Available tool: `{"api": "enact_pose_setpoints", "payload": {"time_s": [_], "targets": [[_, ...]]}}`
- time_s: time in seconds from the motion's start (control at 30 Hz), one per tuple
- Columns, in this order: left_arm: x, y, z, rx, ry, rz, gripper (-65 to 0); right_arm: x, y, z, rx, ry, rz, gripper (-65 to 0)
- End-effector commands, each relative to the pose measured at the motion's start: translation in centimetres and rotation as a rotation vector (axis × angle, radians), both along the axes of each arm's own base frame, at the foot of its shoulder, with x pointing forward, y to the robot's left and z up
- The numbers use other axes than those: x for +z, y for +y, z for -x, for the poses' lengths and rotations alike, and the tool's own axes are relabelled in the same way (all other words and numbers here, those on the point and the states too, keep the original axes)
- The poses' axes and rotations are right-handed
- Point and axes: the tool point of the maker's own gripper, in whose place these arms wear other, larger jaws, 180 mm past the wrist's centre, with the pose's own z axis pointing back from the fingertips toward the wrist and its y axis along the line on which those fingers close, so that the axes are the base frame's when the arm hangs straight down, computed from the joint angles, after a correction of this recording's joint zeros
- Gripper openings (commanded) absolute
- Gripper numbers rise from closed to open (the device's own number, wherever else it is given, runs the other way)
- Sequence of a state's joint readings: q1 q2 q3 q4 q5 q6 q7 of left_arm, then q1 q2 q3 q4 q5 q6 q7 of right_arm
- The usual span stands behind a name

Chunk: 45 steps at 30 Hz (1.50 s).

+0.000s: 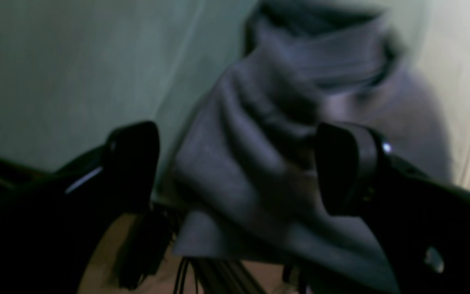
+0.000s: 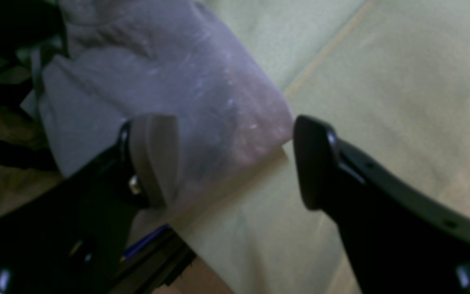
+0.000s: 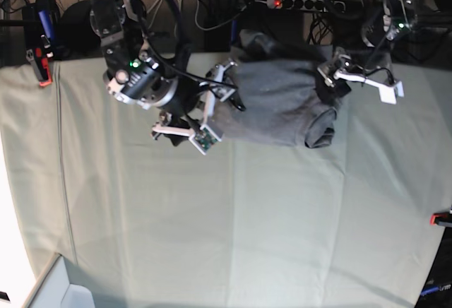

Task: Layout the t-shirt on the table in an organized manner, then fold the t-shirt properly
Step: 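Grasp the folded bundle with both grippers and tuck its edges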

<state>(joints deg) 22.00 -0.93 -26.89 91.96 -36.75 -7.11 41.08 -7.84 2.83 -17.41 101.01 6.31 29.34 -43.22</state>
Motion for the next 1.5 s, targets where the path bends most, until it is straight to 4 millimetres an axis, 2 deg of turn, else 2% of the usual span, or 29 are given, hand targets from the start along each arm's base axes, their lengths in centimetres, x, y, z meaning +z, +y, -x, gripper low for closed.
{"api": "enact_pose_setpoints", "payload": {"time_s": [0.0,0.13,0.2,0.27,0.43,0.47,0.5,0.6,0.77,1.0,1.1,1.23,1.33,1.47], "targets": [[0.4,0.0,-0.4,0.0,-0.023,0.004,-6.9,1.3,0.7,-0.4,0.017,-0.038,-0.037,-20.9],[-0.7,-0.7,0.4,0.009,0.01,0.031,-7.6,1.2,0.7,-0.3,0.017,-0.037,-0.037,-20.9],[-0.8,-1.1,0.5,0.014,0.01,0.044,-12.8,1.2,0.7,-0.3,0.017,-0.037,-0.037,-20.9],[-0.8,-1.5,0.5,0.017,0.009,0.052,-22.5,1.2,0.7,-0.3,0.017,-0.037,-0.037,-20.9],[-0.7,-1.7,0.6,0.028,0.006,0.061,-53.8,1.2,0.7,-0.3,0.017,-0.037,-0.037,-20.9],[-0.9,-1.8,1.2,0.025,0.019,0.063,-61.3,1.2,0.7,-0.3,0.017,-0.037,-0.037,-20.9],[-0.8,-1.8,1.3,0.021,0.017,0.058,-65.0,1.2,0.7,-0.3,0.017,-0.037,-0.037,-20.9],[0.5,-1.8,1.8,0.011,-0.004,0.038,-62.8,1.2,0.7,-0.3,0.017,-0.037,-0.037,-20.9],[3.0,-2.3,2.8,0.012,-0.048,0.018,-65.0,1.3,0.7,-0.4,0.017,-0.038,-0.037,-20.9],[3.0,-2.4,3.5,0.003,-0.036,0.014,-64.5,1.3,0.9,-0.4,0.021,-0.038,-0.04,-20.9],[3.0,-2.2,3.5,0.006,-0.035,0.011,-56.3,1.3,0.9,-0.3,0.021,-0.036,-0.04,-20.9],[2.9,-2.3,3.6,0.011,-0.032,0.015,-36.3,1.3,1.0,-0.3,0.022,-0.036,-0.041,-20.9],[2.8,-2.5,3.7,0.007,-0.029,0.018,-24.4,1.3,1.0,-0.3,0.022,-0.036,-0.041,-20.9],[3.0,-2.2,4.1,0.014,-0.025,0.012,-16.7,1.3,1.0,-0.4,0.023,-0.039,-0.041,-20.9]]}}
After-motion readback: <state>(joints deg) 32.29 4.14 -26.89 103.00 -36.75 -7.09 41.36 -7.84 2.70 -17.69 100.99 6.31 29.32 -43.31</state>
